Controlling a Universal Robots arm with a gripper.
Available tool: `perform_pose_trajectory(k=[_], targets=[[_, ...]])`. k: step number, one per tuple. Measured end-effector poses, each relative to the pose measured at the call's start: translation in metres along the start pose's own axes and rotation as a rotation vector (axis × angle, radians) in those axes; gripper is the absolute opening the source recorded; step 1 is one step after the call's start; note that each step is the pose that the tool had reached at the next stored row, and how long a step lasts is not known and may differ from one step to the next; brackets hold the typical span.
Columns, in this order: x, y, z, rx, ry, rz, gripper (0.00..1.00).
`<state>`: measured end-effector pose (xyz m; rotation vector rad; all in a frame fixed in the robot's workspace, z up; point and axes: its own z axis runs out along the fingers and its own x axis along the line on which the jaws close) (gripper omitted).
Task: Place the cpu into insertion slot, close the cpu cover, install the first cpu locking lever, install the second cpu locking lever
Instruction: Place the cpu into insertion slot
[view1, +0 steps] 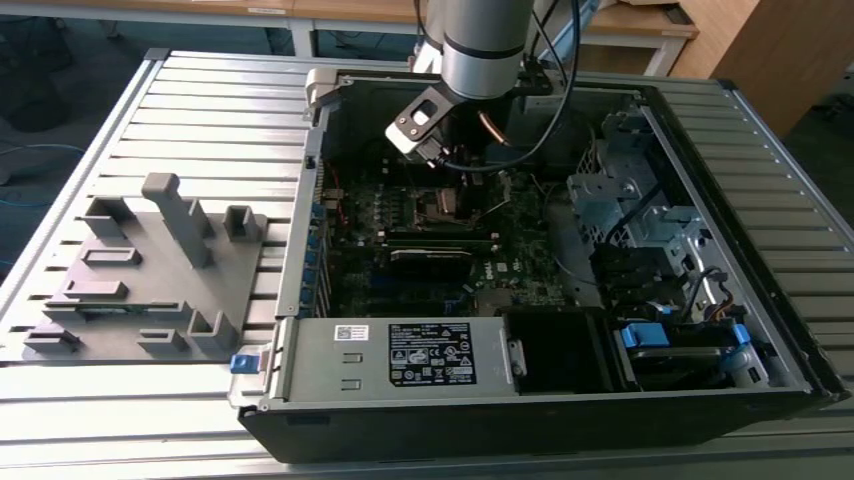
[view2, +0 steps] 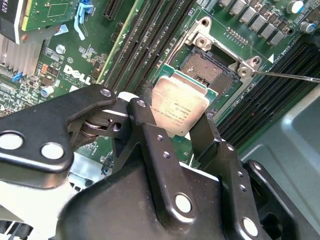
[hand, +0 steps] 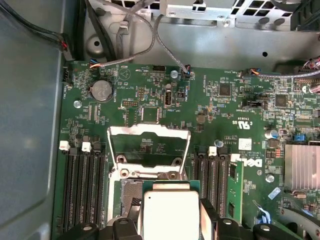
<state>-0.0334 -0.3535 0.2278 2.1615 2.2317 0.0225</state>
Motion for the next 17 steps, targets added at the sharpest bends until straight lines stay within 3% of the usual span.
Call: perform_pose_trajectory(k=[17], targets=[[0.0029,-0.0012,0.0032,-0.0001,0.0009,0.0,0.54]])
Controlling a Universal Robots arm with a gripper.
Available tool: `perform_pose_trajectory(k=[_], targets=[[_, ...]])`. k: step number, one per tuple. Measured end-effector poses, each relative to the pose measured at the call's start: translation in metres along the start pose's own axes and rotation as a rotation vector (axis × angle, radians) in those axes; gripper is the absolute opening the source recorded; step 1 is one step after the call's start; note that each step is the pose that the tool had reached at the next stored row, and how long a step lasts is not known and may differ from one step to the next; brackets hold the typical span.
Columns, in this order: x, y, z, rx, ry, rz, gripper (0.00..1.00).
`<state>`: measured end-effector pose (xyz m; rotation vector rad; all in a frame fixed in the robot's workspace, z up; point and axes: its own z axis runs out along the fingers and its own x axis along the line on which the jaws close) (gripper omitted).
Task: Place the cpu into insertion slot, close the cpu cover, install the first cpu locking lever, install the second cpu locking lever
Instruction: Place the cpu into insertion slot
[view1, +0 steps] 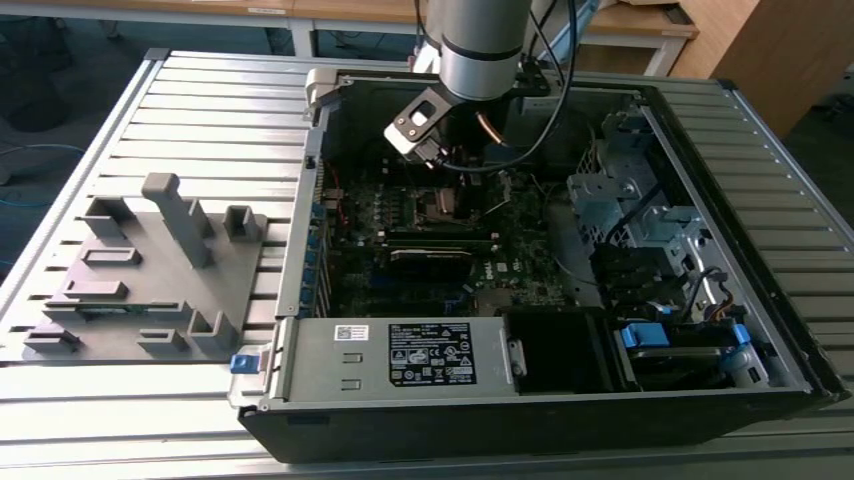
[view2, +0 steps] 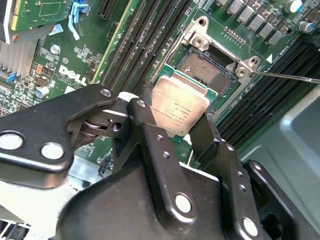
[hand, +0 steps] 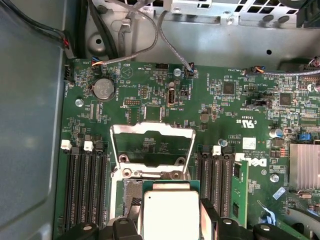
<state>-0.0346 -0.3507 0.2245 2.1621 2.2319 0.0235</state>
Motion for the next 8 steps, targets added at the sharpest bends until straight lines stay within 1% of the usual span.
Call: perform_pose_trajectory(k=[4,8], targets=[[0.0018,-0.0007,0.0011,0.0001,-0.0002,0.0,0.54],[0.0053,-0.0019,0.0026,0.0001,-0.0001,0.0,0.54]])
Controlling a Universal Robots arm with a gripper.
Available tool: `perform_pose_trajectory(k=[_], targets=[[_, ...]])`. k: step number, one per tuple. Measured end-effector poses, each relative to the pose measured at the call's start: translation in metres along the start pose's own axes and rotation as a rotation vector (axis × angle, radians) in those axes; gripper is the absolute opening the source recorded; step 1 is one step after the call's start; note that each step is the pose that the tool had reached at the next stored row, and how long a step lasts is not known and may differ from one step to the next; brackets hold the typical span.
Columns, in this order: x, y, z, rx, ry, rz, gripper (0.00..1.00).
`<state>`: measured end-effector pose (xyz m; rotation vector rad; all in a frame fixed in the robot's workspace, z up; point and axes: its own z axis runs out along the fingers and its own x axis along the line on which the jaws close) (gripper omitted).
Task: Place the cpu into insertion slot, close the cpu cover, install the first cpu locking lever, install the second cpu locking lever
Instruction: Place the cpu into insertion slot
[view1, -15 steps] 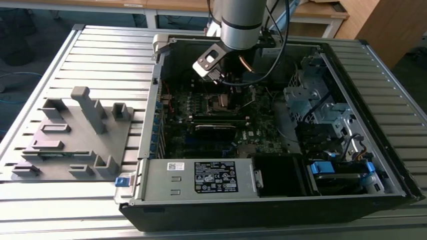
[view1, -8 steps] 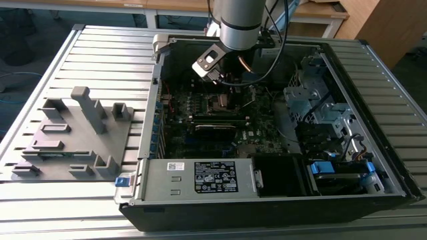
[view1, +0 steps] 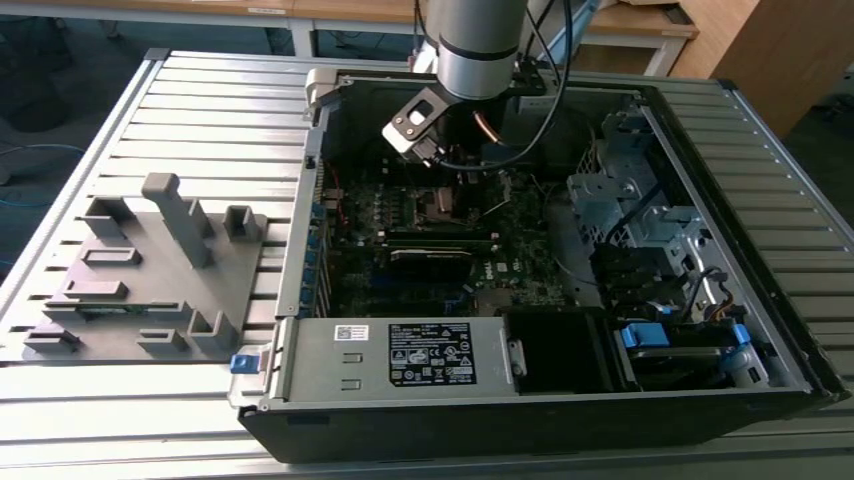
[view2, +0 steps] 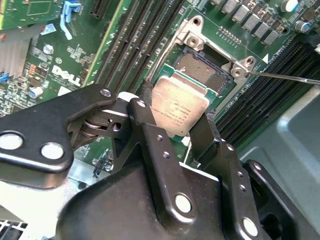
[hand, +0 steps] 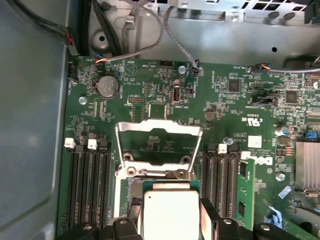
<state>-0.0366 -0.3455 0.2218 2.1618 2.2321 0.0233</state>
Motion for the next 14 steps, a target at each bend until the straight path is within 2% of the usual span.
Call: perform_pose_trajectory(k=[7,14], targets=[[0.0071,-0.0019,0.0033,-0.0001,0.0001,0.0,0.54],[0.0094,-0.0029,0.0089,0.0,0.0001,0.0,0.54]])
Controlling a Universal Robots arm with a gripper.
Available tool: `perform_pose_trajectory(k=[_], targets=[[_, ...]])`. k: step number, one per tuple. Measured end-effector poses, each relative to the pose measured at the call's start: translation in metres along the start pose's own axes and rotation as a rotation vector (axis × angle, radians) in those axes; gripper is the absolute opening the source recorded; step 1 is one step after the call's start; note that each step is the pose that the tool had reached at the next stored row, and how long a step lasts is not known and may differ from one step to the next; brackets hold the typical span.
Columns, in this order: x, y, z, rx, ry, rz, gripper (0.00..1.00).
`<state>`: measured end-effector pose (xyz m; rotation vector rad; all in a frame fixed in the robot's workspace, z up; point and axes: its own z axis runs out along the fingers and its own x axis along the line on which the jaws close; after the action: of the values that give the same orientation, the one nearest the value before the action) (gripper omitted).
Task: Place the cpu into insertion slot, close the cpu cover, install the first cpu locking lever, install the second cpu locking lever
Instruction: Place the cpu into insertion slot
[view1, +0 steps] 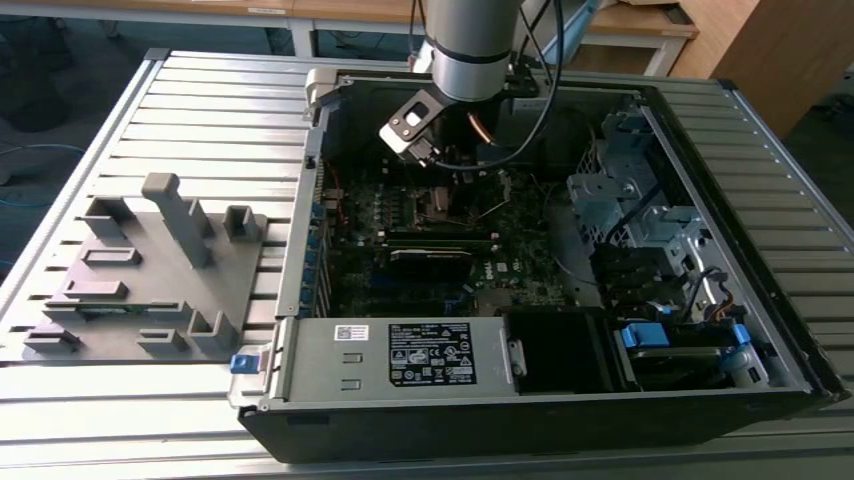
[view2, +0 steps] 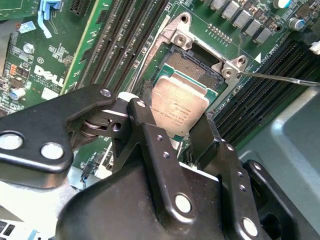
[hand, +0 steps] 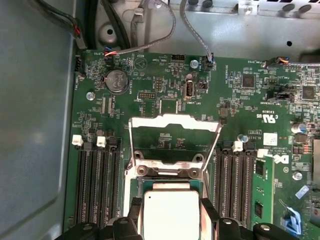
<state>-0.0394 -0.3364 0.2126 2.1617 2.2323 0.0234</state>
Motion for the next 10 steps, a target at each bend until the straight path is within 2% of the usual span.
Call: perform_pose_trajectory(k=[10], targets=[[0.0002,-0.0003,0.004,0.0,-0.0001,0.0,0.54]])
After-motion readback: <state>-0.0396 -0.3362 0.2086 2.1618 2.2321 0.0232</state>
